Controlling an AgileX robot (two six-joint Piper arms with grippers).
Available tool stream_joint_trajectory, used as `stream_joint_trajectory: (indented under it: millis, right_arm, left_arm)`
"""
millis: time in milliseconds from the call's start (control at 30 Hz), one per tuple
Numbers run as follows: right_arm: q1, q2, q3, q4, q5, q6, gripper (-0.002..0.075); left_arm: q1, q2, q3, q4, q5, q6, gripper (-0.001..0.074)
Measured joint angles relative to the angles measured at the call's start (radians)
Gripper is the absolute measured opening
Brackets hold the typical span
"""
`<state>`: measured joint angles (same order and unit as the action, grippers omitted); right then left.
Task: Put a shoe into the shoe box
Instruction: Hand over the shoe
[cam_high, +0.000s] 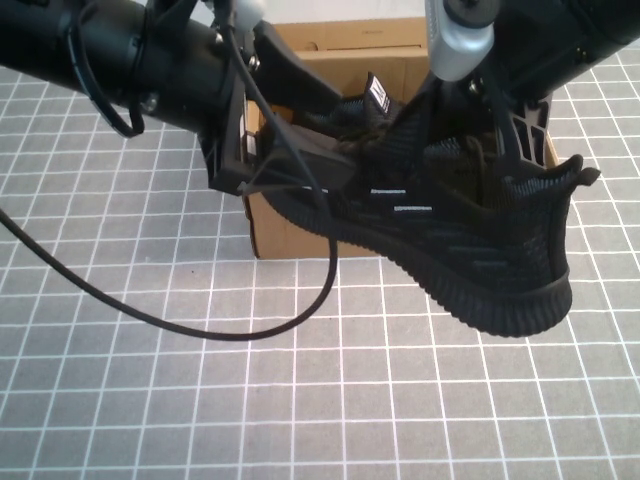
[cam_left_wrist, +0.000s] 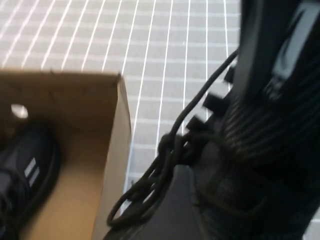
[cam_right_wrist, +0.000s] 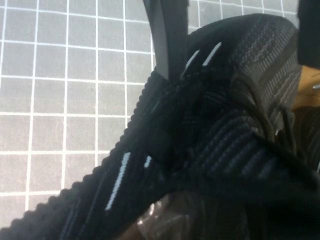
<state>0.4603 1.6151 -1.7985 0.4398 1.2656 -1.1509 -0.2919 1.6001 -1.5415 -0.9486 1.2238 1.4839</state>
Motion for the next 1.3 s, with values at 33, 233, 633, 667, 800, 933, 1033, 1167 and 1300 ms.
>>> stream_joint_trajectory:
  millis: [33,233,633,667,800,933,1033,1167,1300]
  right_arm:
    - [0.0,0.0,0.0,-0.005,0.0,0.0,-0.0006]
    - [0.0,0.0,0.0,-0.025,0.0,-0.002,-0.0006]
    - [0.0,0.0,0.0,-0.025,0.0,-0.007,-0.0006]
    - [0.0,0.0,0.0,-0.026,0.0,-0.007,-0.0006]
    - [0.0,0.0,0.0,-0.029,0.002,-0.007,-0.0006]
    - [0.0,0.0,0.0,-0.031,0.007,-0.007,-0.0006]
    - [0.0,0.0,0.0,-0.031,0.007,-0.007,-0.0006]
    - [0.0,0.002,0.0,-0.033,0.007,-0.007,-0.0006]
    - [0.0,0.004,0.0,-0.037,0.009,-0.007,-0.0006]
  left_arm:
    - [-0.002,0.0,0.0,-0.012,0.0,0.019,0.0568]
    - [-0.011,0.002,0.0,-0.056,0.0,0.106,0.0575]
    - [-0.068,0.053,0.0,-0.059,-0.003,0.124,0.0569]
    - [-0.077,0.054,0.0,-0.046,-0.003,0.124,0.0566]
    - [-0.107,0.063,0.0,-0.021,-0.003,0.124,0.0547]
    - [-0.108,0.076,0.0,-0.014,-0.003,0.124,0.0542]
    - [-0.108,0.09,0.0,-0.014,-0.005,0.124,0.0542]
    - [-0.108,0.103,0.0,-0.018,-0.007,0.124,0.0541]
    - [-0.108,0.117,0.0,-0.028,-0.007,0.124,0.0541]
